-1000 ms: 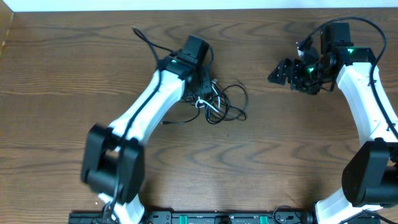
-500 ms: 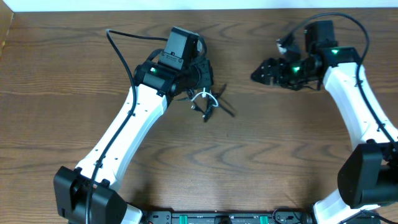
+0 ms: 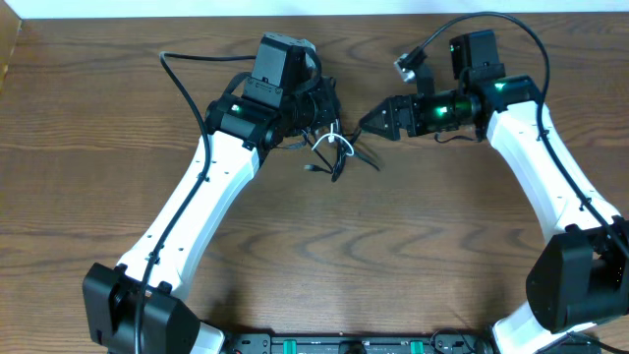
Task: Untangle cables
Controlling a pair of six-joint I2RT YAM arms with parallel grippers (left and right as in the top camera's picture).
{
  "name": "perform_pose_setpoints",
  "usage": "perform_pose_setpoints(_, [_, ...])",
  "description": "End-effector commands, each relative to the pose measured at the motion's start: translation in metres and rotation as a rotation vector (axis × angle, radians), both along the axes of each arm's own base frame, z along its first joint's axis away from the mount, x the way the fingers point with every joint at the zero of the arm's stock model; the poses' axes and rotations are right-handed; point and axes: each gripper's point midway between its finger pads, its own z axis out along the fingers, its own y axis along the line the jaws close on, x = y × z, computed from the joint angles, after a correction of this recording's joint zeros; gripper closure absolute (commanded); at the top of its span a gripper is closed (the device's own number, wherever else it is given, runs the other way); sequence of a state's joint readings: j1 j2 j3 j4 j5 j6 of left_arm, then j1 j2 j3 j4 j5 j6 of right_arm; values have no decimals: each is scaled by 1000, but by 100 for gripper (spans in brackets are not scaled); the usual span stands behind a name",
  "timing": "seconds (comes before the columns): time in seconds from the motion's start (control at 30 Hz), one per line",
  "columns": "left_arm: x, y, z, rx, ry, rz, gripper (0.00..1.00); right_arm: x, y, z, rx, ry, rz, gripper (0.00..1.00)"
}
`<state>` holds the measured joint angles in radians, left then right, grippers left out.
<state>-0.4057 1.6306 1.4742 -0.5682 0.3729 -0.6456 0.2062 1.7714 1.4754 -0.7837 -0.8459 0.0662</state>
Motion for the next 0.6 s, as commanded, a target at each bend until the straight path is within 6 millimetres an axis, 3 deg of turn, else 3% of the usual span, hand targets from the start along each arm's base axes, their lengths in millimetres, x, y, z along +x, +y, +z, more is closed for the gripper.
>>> perform_pose_setpoints(0.0, [-2,-6,19,-90,12,26,92,-14,22,18,90,-74,123,16])
perform_pose_setpoints(0.07, [-2,-11,24,-124,9,9,92,-16,29,19,91,-96,148,18])
perform_pose_setpoints(0.2, [-4,-22,34,-196,17,-21,92,-17,41,19,74,-131,168,32])
perform_pose_setpoints(0.57, [-14,-32,41,-261,46,-90,92,-5,37,13,18,-149,111,67])
